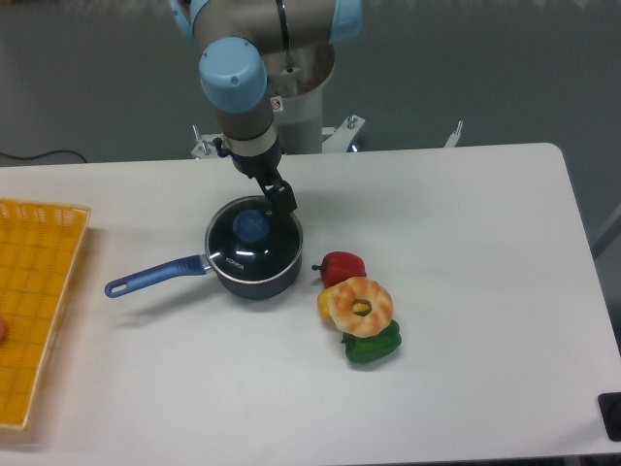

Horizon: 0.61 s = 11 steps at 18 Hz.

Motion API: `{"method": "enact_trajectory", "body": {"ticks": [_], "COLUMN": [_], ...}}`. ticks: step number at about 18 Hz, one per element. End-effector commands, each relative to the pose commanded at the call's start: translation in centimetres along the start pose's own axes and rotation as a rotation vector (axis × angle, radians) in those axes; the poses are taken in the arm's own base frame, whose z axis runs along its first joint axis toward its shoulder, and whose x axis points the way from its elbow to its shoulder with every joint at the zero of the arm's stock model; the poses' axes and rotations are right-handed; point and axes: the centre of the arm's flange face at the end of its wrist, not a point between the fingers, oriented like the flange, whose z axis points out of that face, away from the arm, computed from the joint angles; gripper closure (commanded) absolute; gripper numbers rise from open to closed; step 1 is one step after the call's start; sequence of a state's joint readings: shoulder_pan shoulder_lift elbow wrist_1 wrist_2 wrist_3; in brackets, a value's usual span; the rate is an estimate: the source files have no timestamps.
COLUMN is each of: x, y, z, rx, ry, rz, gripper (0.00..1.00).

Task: Open the lid
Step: 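Lower the gripper onto the blue knob of the glass lid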

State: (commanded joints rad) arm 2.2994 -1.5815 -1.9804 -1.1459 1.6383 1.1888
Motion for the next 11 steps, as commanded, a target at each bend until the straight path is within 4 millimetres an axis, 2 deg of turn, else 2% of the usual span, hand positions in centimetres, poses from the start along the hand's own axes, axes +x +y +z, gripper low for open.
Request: {"method": "enact_trajectory", "body": {"ticks": [5,11], "x": [-1.5,-1.4], "y": [-0.7,-1.6], "z": [0.2,1.0], "rx": [0.004,0.001], "ry": [-0.005,0.006], "rz": [-0.019,-0.065], "gripper": [0.00,0.00]}}
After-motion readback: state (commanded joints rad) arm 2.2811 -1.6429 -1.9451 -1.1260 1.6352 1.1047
